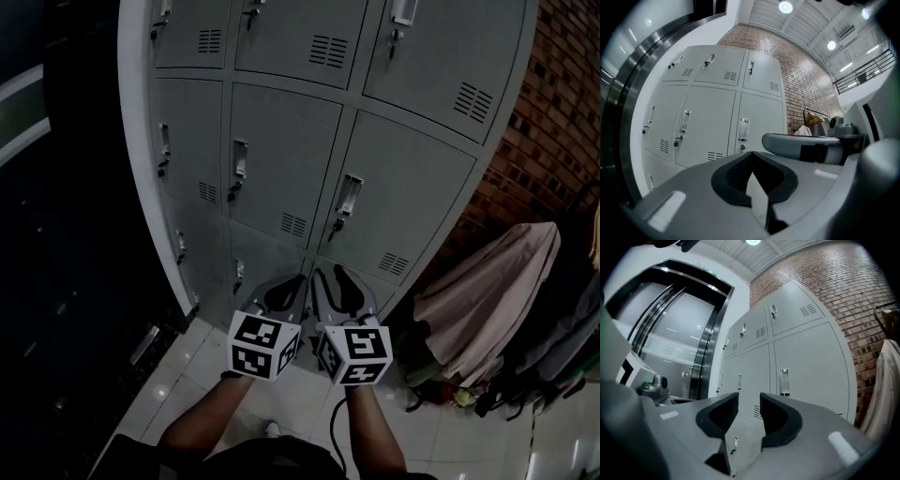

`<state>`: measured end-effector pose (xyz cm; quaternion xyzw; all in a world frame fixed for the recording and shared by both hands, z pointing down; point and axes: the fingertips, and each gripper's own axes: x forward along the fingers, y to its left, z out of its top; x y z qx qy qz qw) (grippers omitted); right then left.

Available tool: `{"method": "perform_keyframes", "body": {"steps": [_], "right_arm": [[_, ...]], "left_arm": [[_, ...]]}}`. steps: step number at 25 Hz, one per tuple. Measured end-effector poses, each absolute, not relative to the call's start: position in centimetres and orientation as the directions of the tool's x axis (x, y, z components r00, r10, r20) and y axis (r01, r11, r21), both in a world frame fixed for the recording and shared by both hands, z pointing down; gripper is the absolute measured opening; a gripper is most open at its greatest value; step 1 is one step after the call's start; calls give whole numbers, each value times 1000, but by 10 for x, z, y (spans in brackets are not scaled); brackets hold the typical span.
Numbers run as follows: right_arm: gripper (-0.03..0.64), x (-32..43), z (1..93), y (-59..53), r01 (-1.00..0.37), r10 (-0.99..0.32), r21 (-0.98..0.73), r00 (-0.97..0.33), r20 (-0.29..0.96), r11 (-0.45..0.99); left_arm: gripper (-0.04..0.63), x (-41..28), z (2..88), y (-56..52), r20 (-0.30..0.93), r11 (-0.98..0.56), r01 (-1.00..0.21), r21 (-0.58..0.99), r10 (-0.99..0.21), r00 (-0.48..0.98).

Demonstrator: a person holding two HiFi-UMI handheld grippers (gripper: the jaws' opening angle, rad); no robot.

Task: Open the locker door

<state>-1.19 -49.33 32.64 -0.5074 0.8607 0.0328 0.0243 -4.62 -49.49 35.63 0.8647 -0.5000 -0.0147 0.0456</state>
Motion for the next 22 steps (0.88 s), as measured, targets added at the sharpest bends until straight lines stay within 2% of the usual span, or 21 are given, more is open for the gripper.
{"method": "perform_keyframes", "body": {"steps": [4,9,22], "right_arm": [[140,-6,324,-541,-875,-872,27,-484,-76,483],[210,-3,320,-593,-882,-880,25,-470,-70,470],[273,-3,300,-673,-887,-885,24,-462,-60,462]], "left_arm": [[5,-43,355,-534,12,-489,-867,95,-870,492],[5,-48,358,-568,20,-469,-878,97,-881,473],[5,-52,353,-618,-1,-453,-885,102,-890,456]]}}
